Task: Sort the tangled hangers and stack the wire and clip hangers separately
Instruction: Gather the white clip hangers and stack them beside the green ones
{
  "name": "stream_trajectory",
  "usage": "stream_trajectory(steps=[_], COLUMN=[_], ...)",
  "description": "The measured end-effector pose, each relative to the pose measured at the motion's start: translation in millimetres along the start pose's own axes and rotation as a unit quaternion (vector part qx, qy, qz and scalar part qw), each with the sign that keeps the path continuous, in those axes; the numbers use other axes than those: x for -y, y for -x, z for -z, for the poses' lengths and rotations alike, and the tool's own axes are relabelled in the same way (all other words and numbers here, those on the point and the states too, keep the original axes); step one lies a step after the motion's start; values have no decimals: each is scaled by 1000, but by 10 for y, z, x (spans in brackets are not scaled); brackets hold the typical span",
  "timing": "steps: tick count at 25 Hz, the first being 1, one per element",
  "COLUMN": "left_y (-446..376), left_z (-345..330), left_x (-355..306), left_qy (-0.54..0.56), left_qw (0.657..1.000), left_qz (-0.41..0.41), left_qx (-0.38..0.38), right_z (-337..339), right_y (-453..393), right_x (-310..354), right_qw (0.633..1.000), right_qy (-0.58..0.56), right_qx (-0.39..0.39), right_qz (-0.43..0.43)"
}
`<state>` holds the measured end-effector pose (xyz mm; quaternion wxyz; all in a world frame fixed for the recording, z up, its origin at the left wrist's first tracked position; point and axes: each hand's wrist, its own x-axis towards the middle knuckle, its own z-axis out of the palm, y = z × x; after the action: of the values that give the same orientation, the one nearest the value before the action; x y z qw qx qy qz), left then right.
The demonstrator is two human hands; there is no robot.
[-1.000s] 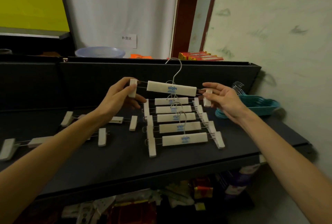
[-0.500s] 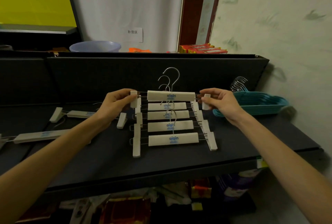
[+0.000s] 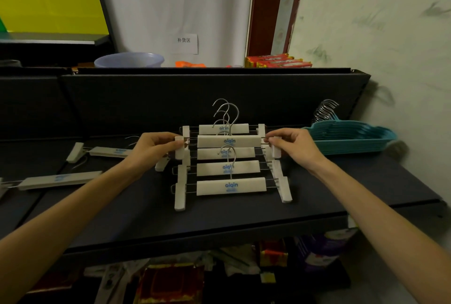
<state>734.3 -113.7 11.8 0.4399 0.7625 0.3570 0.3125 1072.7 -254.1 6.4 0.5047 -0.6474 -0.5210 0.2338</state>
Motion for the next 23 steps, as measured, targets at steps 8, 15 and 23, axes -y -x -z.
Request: stream_trajectory(steps=[8, 15, 23], left_y=[-86, -11, 171], left_z=[24, 31, 11], left_x=[-13, -38, -14], left_qy=[23, 11, -31], left_qw=[999, 1000, 999], left_qz=[21, 18, -18], left_qx=[-24, 1, -7], right_z=[-67, 2, 36], right_y=[-123, -58, 72], right_x=[33, -21, 11], right_qw=[1000, 1000, 1000], right_qy=[-22, -20, -11], right_qx=[-17, -9, 0], right_qz=[0, -4, -1])
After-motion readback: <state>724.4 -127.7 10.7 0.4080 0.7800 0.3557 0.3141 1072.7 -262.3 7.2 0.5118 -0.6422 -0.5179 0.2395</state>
